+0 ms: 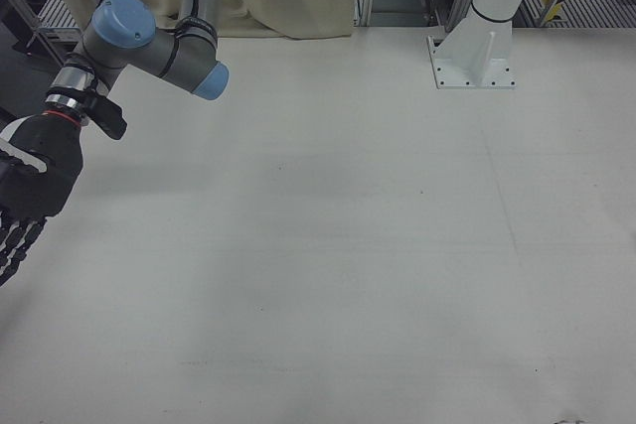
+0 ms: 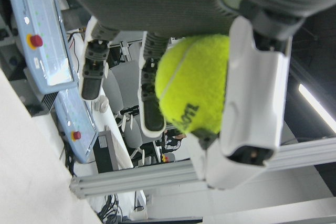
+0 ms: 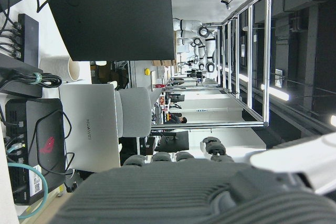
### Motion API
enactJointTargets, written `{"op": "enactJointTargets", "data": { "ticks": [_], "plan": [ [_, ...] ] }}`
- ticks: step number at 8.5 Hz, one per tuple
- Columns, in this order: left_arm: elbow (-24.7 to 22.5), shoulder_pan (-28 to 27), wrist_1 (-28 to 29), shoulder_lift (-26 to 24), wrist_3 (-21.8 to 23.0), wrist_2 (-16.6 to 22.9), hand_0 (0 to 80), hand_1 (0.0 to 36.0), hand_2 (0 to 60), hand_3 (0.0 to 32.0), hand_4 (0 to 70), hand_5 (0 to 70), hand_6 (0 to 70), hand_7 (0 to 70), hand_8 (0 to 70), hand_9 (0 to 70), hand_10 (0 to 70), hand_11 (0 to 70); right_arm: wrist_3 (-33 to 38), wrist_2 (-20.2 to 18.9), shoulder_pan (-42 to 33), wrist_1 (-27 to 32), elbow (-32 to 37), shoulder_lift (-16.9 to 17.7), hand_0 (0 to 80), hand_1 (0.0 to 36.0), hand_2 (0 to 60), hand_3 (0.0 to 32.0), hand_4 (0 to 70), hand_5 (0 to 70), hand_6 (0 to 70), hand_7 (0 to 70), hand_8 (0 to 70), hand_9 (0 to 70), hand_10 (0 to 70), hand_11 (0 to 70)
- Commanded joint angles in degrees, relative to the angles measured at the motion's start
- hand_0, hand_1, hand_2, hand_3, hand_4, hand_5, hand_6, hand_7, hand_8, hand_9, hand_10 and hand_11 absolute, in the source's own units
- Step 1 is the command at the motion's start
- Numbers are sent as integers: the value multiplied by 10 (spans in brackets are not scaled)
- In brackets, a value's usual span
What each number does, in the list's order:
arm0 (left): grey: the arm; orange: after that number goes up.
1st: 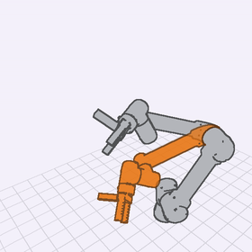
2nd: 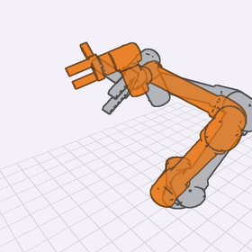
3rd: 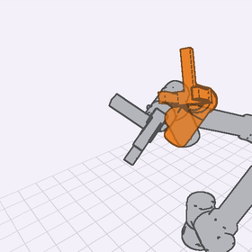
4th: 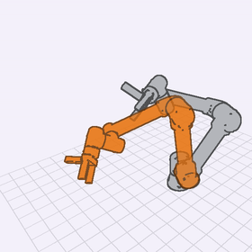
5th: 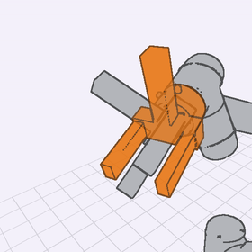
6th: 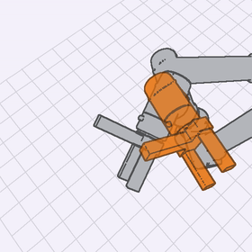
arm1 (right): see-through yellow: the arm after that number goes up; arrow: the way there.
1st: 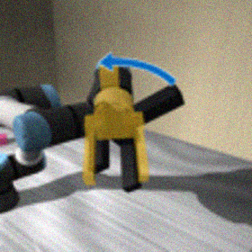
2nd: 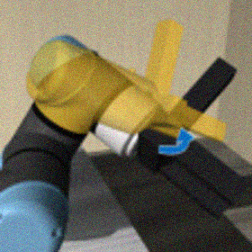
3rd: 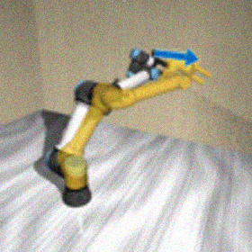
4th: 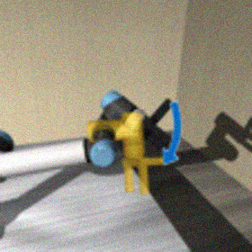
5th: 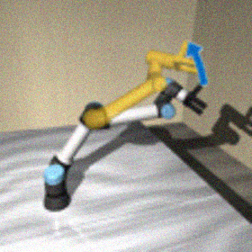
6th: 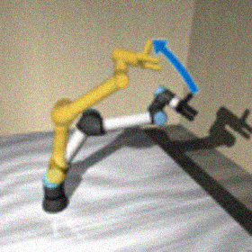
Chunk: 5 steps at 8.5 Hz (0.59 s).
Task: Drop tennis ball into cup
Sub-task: 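Carry the tennis ball with the left hand over the white mug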
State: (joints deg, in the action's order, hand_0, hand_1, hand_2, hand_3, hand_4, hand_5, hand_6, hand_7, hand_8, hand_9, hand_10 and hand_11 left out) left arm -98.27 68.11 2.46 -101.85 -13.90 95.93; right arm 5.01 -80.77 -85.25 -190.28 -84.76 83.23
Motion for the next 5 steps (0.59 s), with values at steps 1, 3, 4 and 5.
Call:
{"op": "enactJointTargets", "data": {
  "ticks": [1,3,4,5],
  "plan": [
    [-10,-102,-6,-3,-46,-19,800,360,600,320,0,331,700,661,489,436,164,276,0,0,0,0,-1,0,0,0,0,0,0,0,0,0,0,0,0,0],
    [-4,-144,-5,-3,-73,-30,800,360,600,320,0,354,700,640,502,434,164,276,0,0,0,0,-1,0,0,0,0,0,0,0,0,0,0,0,0,0],
    [-1,-158,-5,0,-75,-37,800,360,600,320,0,331,700,658,490,437,164,275,0,0,0,0,-1,0,0,0,0,0,0,0,0,0,0,0,0,0],
    [-1,-159,-5,1,-77,-37,800,360,600,320,0,324,700,661,484,436,163,275,0,0,0,0,-1,0,0,0,0,0,0,0,0,0,0,0,0,0]
  ]
}}
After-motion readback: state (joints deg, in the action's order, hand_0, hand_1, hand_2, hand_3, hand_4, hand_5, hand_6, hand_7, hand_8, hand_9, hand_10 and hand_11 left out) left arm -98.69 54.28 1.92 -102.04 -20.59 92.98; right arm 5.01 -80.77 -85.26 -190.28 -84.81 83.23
